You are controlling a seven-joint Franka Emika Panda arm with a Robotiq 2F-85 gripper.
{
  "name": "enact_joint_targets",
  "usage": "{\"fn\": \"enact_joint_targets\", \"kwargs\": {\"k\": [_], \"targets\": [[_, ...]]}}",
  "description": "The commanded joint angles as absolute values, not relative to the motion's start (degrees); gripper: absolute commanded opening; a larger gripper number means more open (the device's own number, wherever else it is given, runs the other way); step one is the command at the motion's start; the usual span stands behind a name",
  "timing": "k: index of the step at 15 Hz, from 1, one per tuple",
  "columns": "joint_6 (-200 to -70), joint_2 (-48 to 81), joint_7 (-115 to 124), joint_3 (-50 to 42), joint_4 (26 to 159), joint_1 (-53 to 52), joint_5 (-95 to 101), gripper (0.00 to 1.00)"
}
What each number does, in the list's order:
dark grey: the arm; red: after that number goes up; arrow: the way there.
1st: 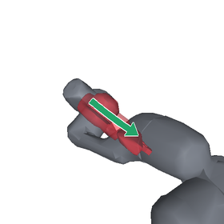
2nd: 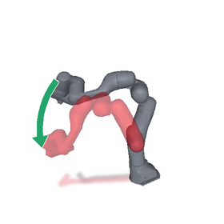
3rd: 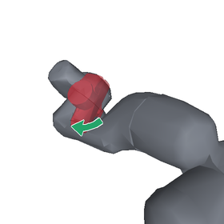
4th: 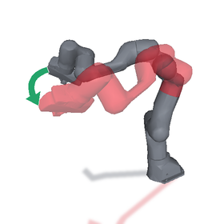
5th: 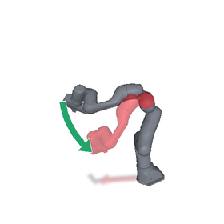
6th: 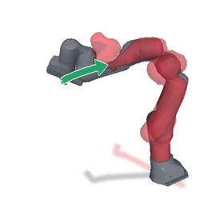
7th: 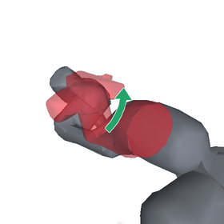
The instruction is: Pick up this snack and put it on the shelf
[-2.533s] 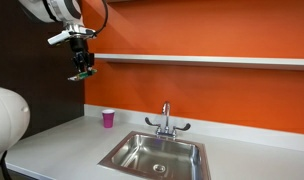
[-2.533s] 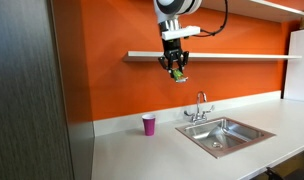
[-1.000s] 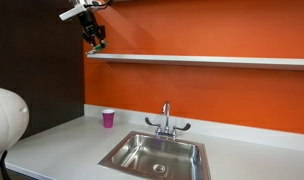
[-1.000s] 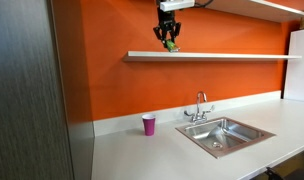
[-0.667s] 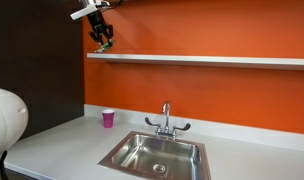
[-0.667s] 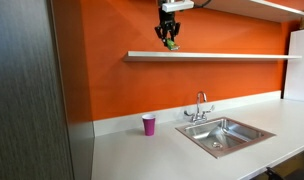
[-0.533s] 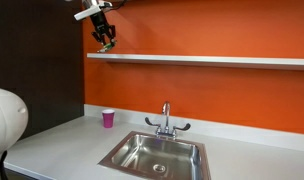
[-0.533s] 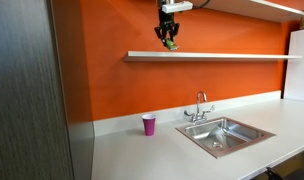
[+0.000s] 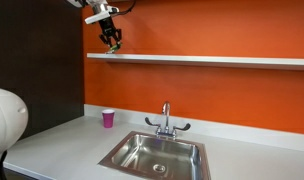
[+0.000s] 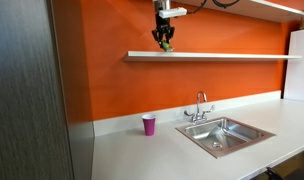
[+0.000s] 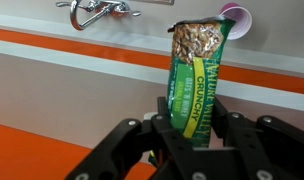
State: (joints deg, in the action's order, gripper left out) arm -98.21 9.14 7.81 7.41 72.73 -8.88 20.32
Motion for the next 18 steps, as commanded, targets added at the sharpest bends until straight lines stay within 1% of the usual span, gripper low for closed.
{"fn": "enact_joint_targets", "kwargs": {"k": [1,9,18], "targets": [[-94.5,14.0,5.2,6.6,64.4,-9.6,20.5,0.18],[-87.6,20.4,4.6,5.7,52.0,-12.0,20.5,0.18],[-85.9,26.3,3.3,5.8,45.5,-10.4,20.0,0.18]]}}
